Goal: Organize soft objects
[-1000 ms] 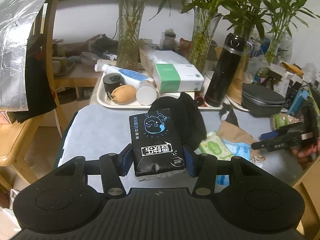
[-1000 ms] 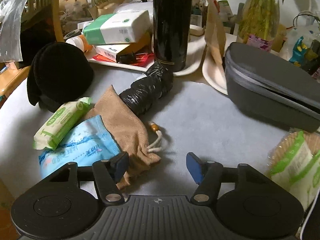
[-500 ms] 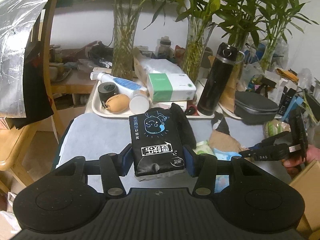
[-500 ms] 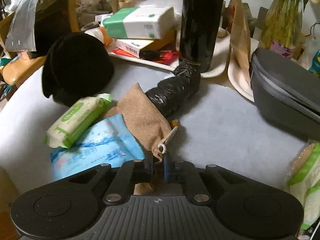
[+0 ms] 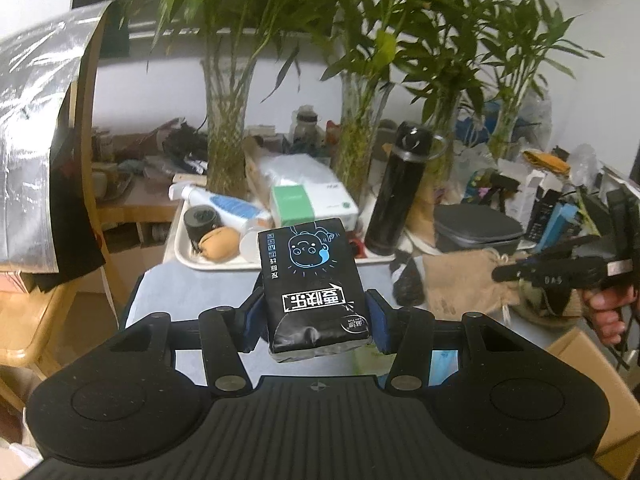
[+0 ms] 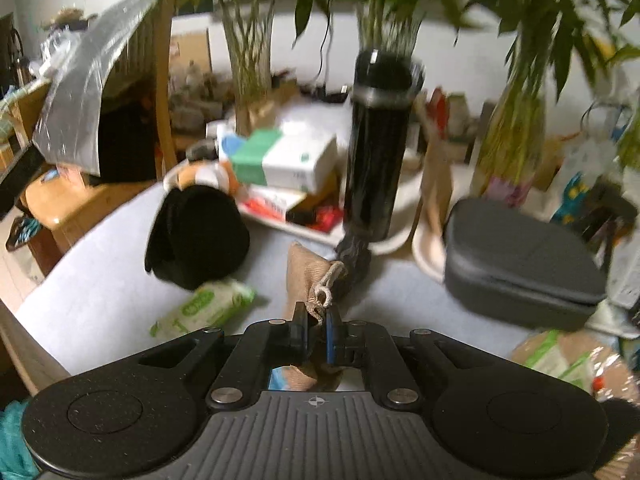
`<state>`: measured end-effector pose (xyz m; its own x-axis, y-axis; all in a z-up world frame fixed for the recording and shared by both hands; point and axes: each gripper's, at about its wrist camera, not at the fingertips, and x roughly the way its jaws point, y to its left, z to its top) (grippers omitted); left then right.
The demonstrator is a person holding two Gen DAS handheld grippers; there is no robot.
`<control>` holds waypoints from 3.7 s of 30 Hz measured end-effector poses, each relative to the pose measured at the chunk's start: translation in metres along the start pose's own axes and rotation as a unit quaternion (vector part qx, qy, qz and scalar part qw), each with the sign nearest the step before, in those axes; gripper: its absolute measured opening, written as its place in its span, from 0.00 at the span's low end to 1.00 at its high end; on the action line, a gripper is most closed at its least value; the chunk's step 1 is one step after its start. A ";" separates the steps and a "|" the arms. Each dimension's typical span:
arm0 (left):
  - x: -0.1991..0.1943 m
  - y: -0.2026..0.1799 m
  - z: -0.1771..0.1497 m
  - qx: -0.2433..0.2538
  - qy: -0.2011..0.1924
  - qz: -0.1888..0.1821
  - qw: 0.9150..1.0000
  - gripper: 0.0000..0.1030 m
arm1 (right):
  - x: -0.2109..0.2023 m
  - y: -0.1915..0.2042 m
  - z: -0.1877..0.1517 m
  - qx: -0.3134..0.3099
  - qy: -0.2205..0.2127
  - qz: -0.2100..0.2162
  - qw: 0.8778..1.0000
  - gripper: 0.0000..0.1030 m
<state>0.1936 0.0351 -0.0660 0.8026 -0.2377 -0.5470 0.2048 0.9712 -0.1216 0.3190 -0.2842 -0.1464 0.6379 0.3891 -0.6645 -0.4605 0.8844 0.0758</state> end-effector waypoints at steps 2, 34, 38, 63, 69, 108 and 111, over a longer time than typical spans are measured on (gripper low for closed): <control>-0.004 -0.003 0.002 0.003 -0.001 -0.003 1.000 0.49 | -0.016 0.000 0.006 -0.001 -0.016 -0.008 1.000 0.10; -0.079 -0.068 0.006 0.067 0.021 -0.031 0.997 0.49 | -0.195 0.056 0.010 0.067 -0.052 -0.019 0.996 0.10; -0.081 -0.072 -0.005 0.068 0.032 -0.030 0.997 0.49 | -0.208 0.068 0.002 0.076 -0.047 -0.014 0.996 0.10; -0.092 -0.056 -0.047 0.007 0.072 -0.033 0.997 0.72 | -0.214 0.096 -0.052 0.130 -0.019 0.006 0.991 0.10; -0.106 -0.053 -0.049 0.010 0.044 -0.015 0.999 0.72 | -0.202 0.097 -0.056 0.157 -0.008 0.023 0.987 0.10; -0.091 -0.053 -0.042 0.023 0.031 0.033 0.999 0.72 | -0.160 0.108 -0.063 0.061 0.024 -0.020 0.998 1.00; -0.088 -0.055 -0.039 0.019 0.032 0.030 0.999 0.72 | -0.162 0.106 -0.055 0.062 0.030 -0.023 0.997 1.00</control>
<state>0.0892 0.0031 -0.0436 0.7770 -0.1762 -0.6044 0.1793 0.9822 -0.0558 0.1333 -0.2673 -0.0716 0.6167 0.3343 -0.7127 -0.3492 0.9276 0.1329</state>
